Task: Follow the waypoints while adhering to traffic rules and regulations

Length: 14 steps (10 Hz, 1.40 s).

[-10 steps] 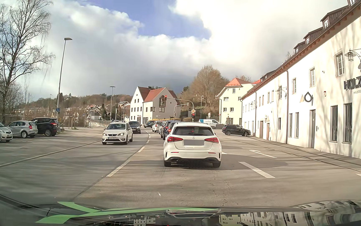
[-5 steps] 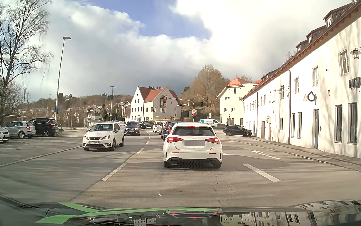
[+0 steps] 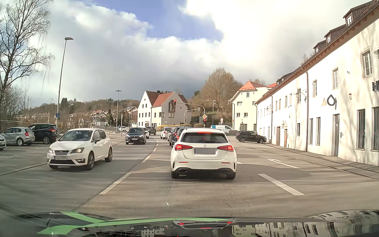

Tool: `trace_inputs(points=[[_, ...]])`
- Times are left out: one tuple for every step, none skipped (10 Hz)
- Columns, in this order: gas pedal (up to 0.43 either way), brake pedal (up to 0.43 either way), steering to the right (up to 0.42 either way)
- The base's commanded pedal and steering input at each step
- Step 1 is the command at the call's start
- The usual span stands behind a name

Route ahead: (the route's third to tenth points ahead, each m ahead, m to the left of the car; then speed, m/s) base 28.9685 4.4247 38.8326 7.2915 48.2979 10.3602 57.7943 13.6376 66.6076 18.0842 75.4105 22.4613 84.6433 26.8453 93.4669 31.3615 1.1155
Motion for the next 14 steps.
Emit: trace_inputs(points=[[0.0,0.043,-0.031],[0.0,0.067,-0.032],[0.0,0.079,-0.032],[0.0,0.091,-0.031],[0.0,0.098,-0.032],[0.0,0.104,-0.032],[0.0,0.104,-0.031],[0.0,0.122,-0.031],[0.0,0.128,-0.031],[0.0,0.128,-0.032],[0.0,0.128,-0.031],[0.0,0.122,-0.031],[0.0,0.104,-0.031],[0.0,0.104,-0.031]])
